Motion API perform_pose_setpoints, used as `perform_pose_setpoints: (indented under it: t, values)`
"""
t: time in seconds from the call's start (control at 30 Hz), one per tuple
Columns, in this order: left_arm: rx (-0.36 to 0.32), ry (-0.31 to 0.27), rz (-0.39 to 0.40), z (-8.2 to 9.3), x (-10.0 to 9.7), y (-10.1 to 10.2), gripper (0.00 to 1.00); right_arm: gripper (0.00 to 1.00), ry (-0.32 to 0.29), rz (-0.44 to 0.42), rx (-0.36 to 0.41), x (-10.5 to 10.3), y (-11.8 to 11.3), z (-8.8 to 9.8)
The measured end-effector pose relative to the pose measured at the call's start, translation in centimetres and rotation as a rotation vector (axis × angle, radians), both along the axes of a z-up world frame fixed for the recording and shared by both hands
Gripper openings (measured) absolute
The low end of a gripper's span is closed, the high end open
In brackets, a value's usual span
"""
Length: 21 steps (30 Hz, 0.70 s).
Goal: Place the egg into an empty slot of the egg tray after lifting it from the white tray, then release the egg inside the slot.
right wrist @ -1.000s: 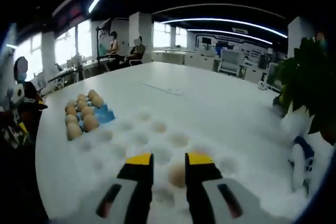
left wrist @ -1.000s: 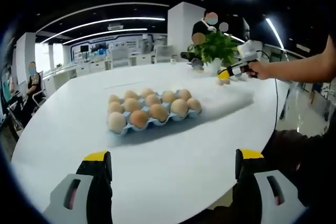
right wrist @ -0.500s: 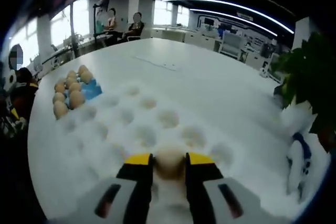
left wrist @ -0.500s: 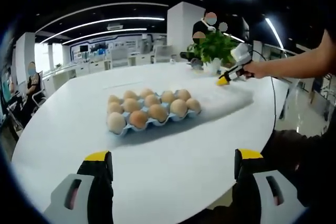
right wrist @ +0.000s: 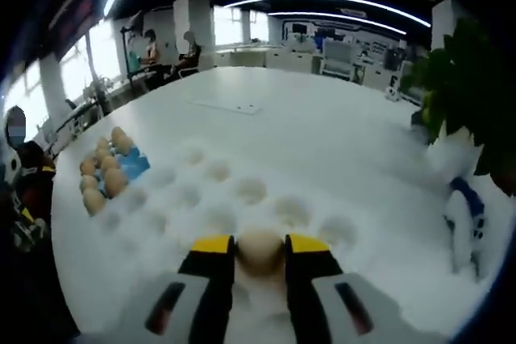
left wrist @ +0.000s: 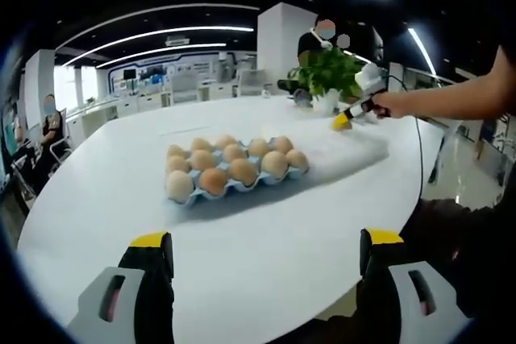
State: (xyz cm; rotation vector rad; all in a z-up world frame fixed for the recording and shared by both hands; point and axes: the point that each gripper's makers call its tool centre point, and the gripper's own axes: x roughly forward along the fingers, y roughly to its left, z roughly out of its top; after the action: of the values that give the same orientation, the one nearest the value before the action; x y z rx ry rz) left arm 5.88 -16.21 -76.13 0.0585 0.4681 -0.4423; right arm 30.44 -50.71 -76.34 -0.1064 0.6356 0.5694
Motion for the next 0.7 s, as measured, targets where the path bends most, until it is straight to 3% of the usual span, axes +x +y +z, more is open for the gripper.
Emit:
perform_pose_setpoints:
  t: [0.07,0.23,0.4,0.7]
  values:
    - [0.002,0.002,-0.002,-0.1,0.0,0.0,0.98,0.24,0.022,-0.042,0.071,-0.2,-0.3,0.7]
    - [-0.001,-0.002,-0.003,0.0,0.2,-0.1,0.98,0.24,0.025,-0.092,0.145,-0.3,-0.5,2.0]
    - [-0.002,-0.006,-0.009,0.1,0.3,-0.4,0.98,0.24,0.069,-0.132,0.225,-0.5,-0.1,2.3]
    - [-0.003,-0.005,0.001,0.1,0.2,0.0,0.98,0.24,0.145,-0.121,0.364,-0.8,4.0,3.1]
